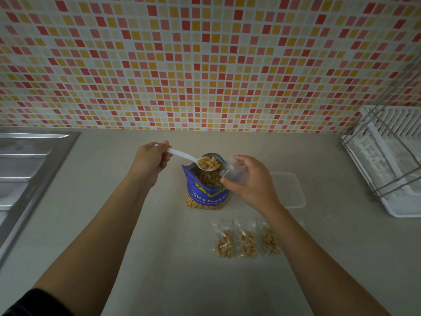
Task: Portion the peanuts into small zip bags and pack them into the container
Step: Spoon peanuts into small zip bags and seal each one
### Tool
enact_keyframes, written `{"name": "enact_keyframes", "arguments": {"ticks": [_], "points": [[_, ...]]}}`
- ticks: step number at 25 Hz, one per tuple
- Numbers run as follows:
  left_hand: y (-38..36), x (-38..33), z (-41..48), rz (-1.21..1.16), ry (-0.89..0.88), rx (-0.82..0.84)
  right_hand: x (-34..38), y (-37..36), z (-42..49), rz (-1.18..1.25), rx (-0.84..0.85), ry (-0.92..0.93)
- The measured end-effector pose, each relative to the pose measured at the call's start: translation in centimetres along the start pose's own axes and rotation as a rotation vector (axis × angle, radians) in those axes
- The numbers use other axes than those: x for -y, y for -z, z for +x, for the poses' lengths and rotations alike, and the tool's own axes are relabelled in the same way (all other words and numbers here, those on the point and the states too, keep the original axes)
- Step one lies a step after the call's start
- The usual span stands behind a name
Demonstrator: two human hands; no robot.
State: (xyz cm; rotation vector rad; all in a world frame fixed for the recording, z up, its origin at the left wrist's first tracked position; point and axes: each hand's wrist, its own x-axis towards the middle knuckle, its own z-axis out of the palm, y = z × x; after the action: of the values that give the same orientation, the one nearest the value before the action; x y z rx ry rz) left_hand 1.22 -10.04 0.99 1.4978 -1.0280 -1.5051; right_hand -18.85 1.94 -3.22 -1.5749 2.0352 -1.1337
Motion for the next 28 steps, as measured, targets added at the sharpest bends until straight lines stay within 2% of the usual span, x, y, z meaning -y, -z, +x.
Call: {"name": "enact_keyframes", "arguments": {"ticks": [6,16,19,23,28], "points": [[-0.1,-2.1,-0.7,-0.009,-0.044,0.037,0.7,-1.2,0.6,0.014,-0.010,-0.007],[-1.4,-3.1,-1.2,0.277,-0.249,0.053,1.4,-1.8,0.5,0.069,-0.020,-0.007],[-2.4,-4.1,-2.5,0.418,-0.415,0.104,1.8,-2.0,0.5,0.109,-0.012,-0.016],[-3.4,-5.2,-4.5,0.677,-0.684,0.255,2.6,-2.0,0.5,0.224,-0.049,-0.056],[-3.1,-5.9,-6.1,0.735,-1.009,0.304,2.9,-1.6,0.8,0.318,-0.164,-0.083]]}}
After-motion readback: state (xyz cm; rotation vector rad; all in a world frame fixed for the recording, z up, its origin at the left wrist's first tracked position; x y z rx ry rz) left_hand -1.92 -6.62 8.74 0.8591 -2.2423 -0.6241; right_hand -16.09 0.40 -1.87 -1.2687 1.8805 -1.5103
